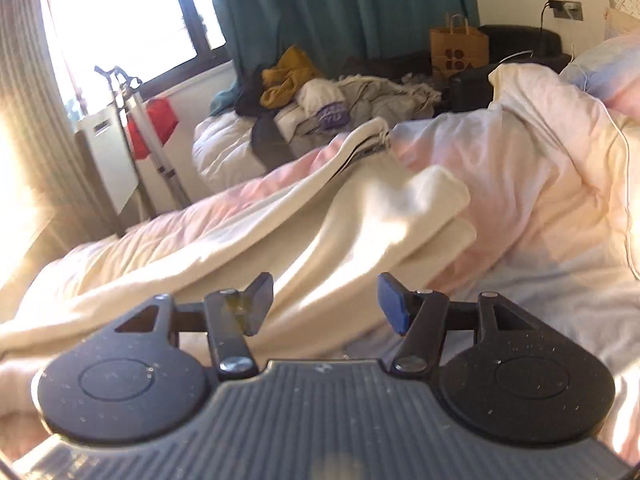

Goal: Fold clothes

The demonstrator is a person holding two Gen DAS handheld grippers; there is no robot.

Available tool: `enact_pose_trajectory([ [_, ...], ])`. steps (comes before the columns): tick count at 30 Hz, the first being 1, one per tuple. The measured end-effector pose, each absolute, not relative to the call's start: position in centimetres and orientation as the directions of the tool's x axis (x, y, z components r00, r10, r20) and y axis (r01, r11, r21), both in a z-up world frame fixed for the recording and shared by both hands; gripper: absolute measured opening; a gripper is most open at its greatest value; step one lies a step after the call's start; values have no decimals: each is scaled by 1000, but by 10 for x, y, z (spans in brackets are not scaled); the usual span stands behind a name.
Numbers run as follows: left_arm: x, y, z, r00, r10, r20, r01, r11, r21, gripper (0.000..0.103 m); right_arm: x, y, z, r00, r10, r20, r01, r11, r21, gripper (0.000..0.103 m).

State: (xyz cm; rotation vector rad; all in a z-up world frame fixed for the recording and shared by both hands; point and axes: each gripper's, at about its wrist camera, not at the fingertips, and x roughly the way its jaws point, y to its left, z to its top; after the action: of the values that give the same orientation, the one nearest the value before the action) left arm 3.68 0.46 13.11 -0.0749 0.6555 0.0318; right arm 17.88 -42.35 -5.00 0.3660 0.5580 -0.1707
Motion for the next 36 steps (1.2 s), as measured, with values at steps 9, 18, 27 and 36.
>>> enact_pose_trajectory([
  [9, -102, -123, 171, 786, -160, -598, 181, 983, -25, 93, 120, -411, -59, 833, -100, -543, 344, 864, 368, 62],
  [18, -143, -165, 177, 768, -246, -591, 310, 951, 7, 93, 131, -418, -81, 799, -130, -587, 384, 862, 332, 62],
  [27, -126, -158, 177, 731, -323, -601, 364, 930, -57, 93, 131, -430, -86, 794, -119, -596, 413, 825, 386, 62],
  [36, -60, -136, 126, 664, -375, -648, 284, 927, -245, 92, 141, -439, -95, 791, -96, -604, 415, 810, 414, 61],
])
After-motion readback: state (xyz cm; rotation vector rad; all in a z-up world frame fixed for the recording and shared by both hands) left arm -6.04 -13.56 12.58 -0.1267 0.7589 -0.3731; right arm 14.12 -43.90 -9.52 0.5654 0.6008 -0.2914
